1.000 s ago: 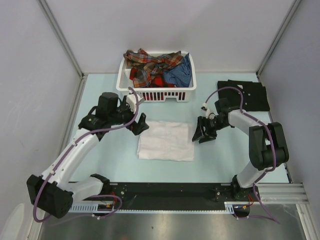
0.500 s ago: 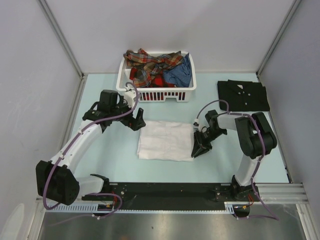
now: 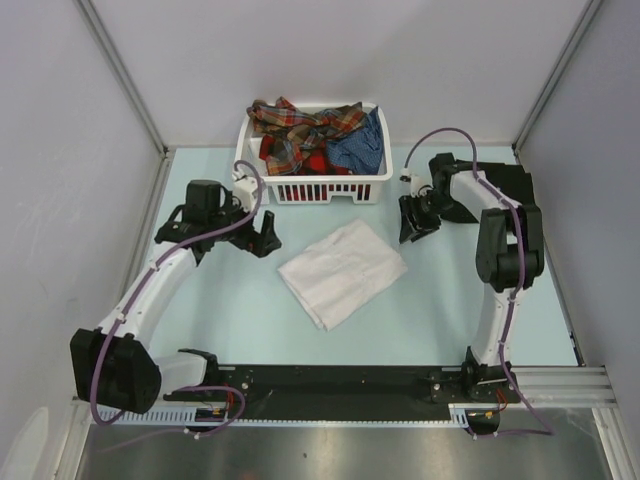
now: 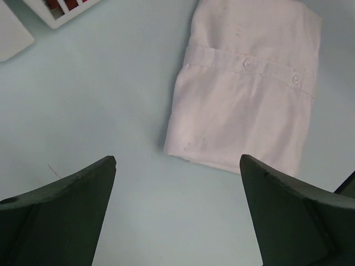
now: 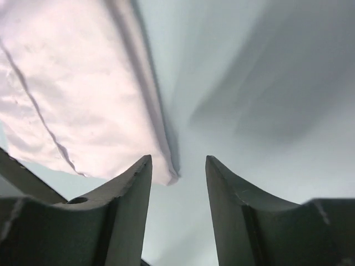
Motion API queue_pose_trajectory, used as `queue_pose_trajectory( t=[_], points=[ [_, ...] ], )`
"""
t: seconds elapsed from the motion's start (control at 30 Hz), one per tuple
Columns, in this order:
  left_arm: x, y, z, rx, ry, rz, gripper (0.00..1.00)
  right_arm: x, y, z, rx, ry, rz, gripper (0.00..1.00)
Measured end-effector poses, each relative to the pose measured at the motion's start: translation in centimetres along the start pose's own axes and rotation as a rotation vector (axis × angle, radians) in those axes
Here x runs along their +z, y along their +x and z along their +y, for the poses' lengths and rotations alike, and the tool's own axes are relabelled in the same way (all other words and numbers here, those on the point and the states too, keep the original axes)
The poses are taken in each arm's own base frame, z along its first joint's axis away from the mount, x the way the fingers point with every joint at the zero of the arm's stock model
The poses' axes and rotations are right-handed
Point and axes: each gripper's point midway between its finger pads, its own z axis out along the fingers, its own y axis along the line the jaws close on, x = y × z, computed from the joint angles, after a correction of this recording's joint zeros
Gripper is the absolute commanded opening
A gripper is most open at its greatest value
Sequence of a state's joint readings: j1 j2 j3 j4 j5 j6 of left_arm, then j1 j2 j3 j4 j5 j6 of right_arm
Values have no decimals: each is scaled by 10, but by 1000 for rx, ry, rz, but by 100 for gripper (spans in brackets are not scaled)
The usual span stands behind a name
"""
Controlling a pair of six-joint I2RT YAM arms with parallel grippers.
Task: Fold and stack the long sleeve shirts
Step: Fold the shirt
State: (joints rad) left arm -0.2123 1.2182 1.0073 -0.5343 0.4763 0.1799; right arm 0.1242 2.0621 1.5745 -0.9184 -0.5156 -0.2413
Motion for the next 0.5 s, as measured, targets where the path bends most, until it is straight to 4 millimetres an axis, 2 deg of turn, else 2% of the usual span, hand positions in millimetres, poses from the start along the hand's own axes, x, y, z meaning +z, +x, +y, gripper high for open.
queue_pose_trajectory(
  t=[0.07,0.13,0.2,0.27,0.33,0.4,0.47,0.5],
  points=[
    [-4,1,8,-56,-7,-10,99,-12,-2,7,-75,17,-21,52],
    [-7,4,18,-123,-18,-18,99,-24,11,26,-146,19,-28,52],
    [-9,10,28,-221,-28,-30,100,-35,29,59,-240,17,-34,57],
    [-9,19,35,-316,-29,-33,99,-37,43,109,-399,3,-52,59],
    [-9,26,39,-395,-26,-31,99,-28,53,160,-576,-27,-82,60],
    [-8,34,45,-468,-29,-22,99,-8,72,215,-772,-71,-97,60],
    [-8,39,51,-513,-39,-17,100,15,95,248,-891,-107,-71,59],
    [-9,40,54,-526,-44,-19,100,23,102,254,-917,-110,-55,59]
  ],
)
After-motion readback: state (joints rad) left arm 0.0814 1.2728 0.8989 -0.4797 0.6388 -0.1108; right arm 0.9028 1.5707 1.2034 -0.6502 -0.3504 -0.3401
